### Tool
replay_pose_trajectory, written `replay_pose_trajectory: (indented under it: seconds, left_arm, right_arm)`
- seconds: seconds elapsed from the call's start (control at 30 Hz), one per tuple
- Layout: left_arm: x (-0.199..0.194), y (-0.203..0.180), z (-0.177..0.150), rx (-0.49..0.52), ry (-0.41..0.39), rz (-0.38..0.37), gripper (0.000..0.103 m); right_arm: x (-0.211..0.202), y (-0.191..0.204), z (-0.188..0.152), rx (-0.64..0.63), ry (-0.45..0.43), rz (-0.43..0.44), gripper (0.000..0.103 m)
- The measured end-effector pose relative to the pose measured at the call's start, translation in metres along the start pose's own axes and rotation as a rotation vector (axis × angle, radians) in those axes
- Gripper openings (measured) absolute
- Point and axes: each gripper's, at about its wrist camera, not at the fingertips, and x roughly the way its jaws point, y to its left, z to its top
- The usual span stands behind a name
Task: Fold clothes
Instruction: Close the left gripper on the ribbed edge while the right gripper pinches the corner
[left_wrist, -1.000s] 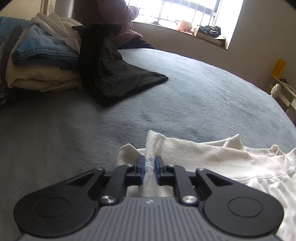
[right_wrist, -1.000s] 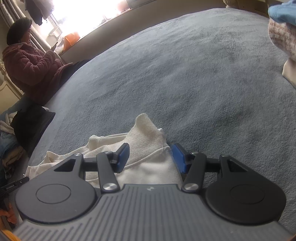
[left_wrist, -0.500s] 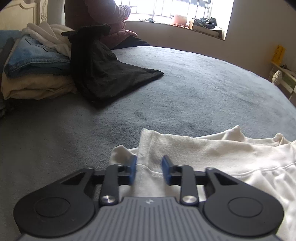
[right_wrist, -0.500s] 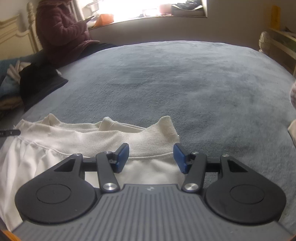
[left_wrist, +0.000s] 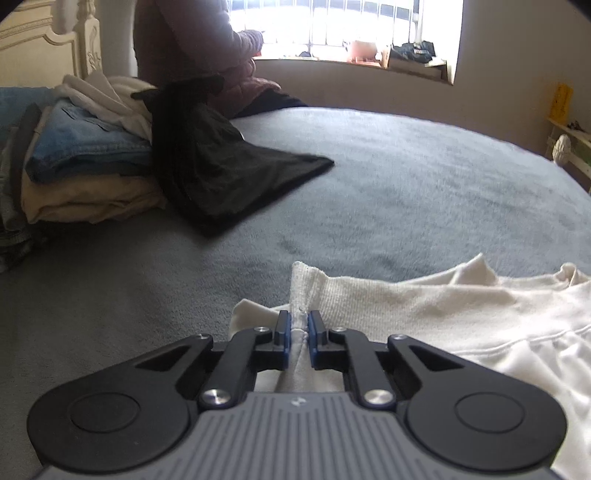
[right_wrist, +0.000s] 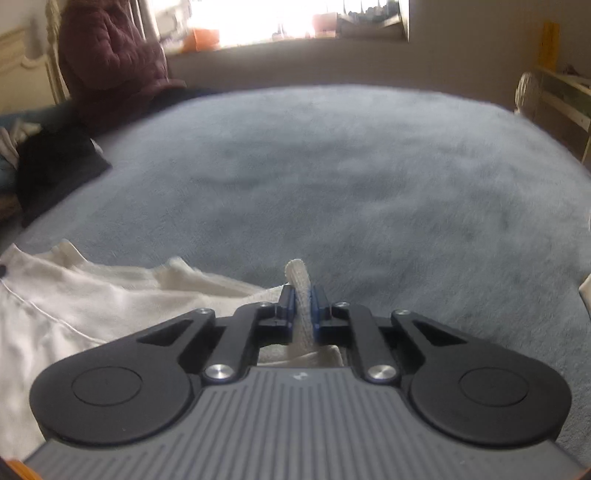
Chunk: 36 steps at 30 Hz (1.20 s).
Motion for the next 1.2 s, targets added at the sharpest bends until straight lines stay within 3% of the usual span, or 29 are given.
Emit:
replay_pose_trajectory:
  seconds: [0.33, 0.6, 0.83, 1.2]
  left_arm:
    - [-0.029, 0.003, 0.014, -0.031, -0.088, -0.007, 0.010]
    - [0.001, 0.007, 0.020, -0.073, -0.038, -0.013, 0.010]
    - [-0.003, 0.004, 0.032, -0.056, -0.085, -0.037, 0.010]
    - [0.019, -0.007, 0.034, -0.022, -0.059, -0.021, 0.010]
  right_arm:
    - [-0.036, 0.004, 0.019, 0.003, -0.145, -0.029, 0.004]
    - [-0.008, 0.003, 0.027, 0.000, -0.109, -0.066, 0.003]
    - [-0.011, -0.006, 0.024, 0.039, -0.128, -0.076, 0.002]
    - [0.008, -0.019, 0.020, 0.082, -0.106, -0.073, 0.002]
